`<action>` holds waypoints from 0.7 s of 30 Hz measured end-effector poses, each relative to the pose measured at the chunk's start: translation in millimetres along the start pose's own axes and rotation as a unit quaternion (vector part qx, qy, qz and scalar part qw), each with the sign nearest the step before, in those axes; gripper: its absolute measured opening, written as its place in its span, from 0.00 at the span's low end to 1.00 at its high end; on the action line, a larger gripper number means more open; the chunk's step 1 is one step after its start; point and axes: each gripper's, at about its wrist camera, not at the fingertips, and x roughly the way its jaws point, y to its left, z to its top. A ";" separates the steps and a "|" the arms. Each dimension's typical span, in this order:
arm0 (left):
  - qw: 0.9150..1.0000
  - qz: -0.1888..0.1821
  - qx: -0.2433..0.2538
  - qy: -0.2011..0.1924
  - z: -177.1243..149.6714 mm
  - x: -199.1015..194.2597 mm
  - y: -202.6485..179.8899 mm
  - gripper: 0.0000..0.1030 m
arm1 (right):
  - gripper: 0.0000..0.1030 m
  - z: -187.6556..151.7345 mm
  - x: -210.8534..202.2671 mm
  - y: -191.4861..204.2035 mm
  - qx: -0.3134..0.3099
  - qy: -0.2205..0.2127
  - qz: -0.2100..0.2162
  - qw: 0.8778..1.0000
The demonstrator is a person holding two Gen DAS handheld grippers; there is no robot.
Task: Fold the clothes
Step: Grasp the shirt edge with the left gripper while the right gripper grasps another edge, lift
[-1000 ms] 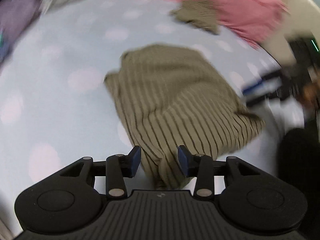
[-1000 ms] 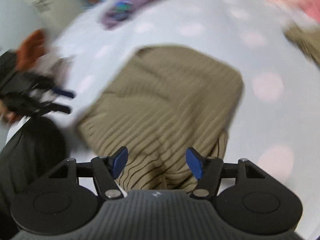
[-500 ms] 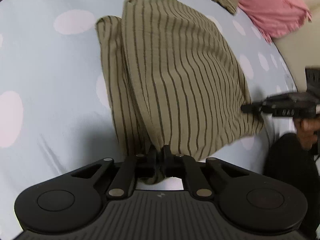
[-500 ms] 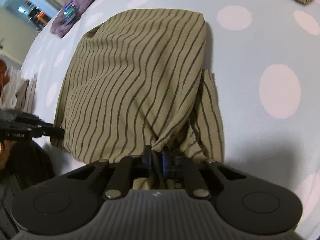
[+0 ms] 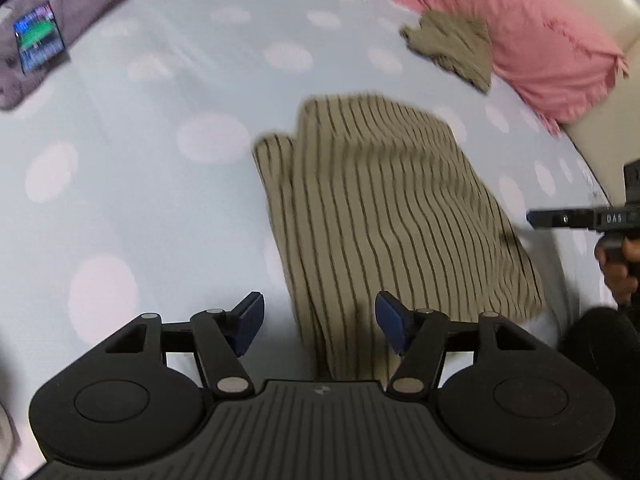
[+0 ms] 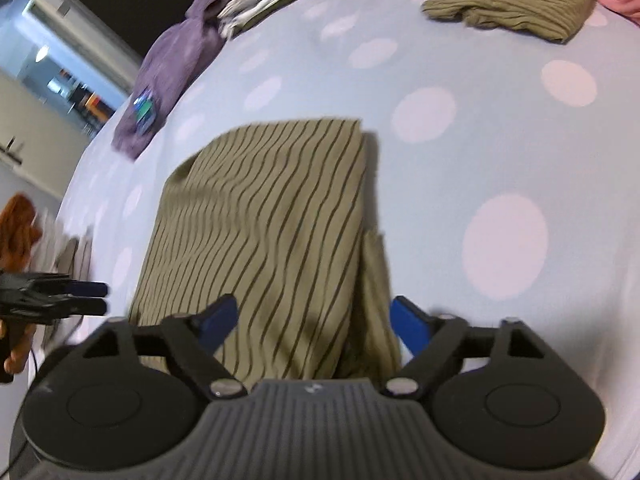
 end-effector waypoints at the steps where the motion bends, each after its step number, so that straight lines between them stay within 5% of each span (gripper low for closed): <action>1: 1.000 0.002 -0.004 -0.003 5.0 1.0 3.6 0.59 | 0.88 4.1 1.8 -3.0 0.004 0.001 0.003 1.000; 6: 0.997 -0.037 -0.071 0.015 22.1 30.7 32.3 0.59 | 0.88 23.0 27.5 -18.5 0.026 0.023 0.020 0.999; 11: 0.981 -0.104 -0.155 0.044 25.9 71.7 54.9 0.59 | 0.88 25.1 52.0 -36.7 0.064 0.050 0.044 0.996; 21: 0.964 -0.183 -0.187 0.045 27.6 101.5 57.2 0.64 | 0.89 30.7 76.2 -31.1 0.047 0.076 0.091 0.992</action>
